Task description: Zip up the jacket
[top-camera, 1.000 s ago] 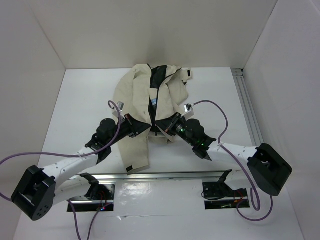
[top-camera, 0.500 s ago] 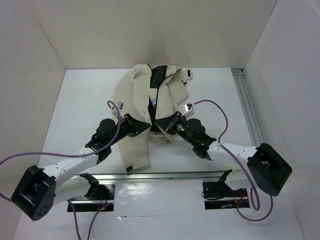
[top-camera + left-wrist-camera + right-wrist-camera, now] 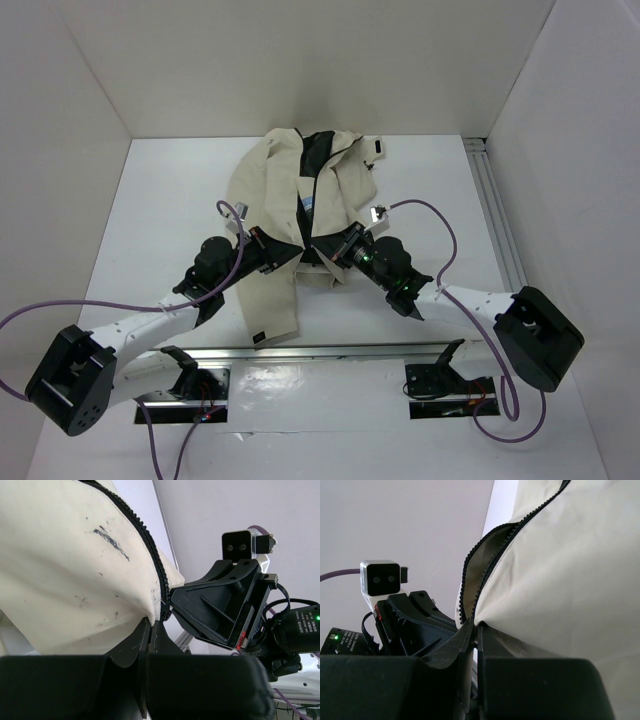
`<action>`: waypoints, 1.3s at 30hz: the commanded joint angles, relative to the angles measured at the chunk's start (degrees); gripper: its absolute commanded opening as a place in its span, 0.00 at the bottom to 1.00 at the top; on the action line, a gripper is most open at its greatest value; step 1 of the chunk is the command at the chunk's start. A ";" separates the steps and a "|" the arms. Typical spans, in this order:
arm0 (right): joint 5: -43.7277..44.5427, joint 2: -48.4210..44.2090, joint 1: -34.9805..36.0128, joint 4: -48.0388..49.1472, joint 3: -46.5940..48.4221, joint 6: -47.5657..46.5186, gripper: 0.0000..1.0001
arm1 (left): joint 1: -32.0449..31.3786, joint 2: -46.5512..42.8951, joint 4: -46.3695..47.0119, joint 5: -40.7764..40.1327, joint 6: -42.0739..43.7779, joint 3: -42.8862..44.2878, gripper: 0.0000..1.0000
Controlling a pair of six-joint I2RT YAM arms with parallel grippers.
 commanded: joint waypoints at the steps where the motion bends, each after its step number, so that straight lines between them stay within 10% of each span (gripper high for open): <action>1: 1.74 0.03 -0.26 5.42 1.83 0.74 0.00 | -0.04 0.28 1.69 2.08 0.55 -0.47 0.00; 39: 5.78 -1.64 3.96 1.56 3.06 -1.98 0.00 | -0.57 1.33 -8.86 -0.12 3.54 4.54 0.00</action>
